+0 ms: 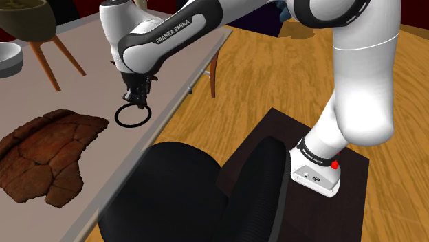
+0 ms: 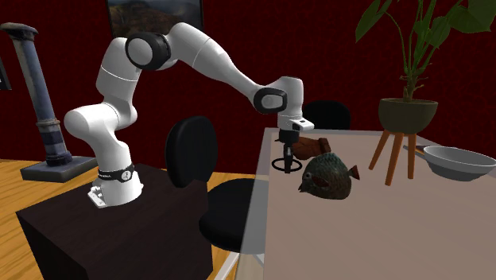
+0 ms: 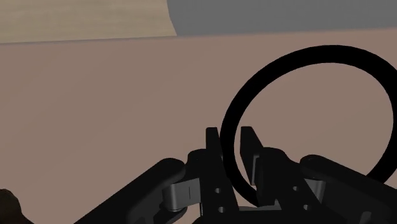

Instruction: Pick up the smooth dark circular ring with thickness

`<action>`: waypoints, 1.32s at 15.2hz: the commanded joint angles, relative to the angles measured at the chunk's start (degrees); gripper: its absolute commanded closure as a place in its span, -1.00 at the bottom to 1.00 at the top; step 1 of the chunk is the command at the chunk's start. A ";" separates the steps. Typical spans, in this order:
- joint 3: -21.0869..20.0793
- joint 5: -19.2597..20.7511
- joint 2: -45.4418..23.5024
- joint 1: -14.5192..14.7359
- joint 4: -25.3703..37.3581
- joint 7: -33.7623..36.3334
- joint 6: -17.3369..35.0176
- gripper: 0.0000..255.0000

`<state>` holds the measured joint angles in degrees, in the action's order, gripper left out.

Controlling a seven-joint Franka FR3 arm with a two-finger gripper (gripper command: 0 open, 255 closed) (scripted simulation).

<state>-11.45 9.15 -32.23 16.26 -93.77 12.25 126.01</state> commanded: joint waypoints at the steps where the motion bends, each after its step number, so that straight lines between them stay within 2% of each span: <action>1: 0.33 0.16 -0.21 -0.26 -0.40 -0.04 0.02 1.00; 20: -0.50 -1.19 4.52 -0.36 4.27 -0.83 -9.29 1.00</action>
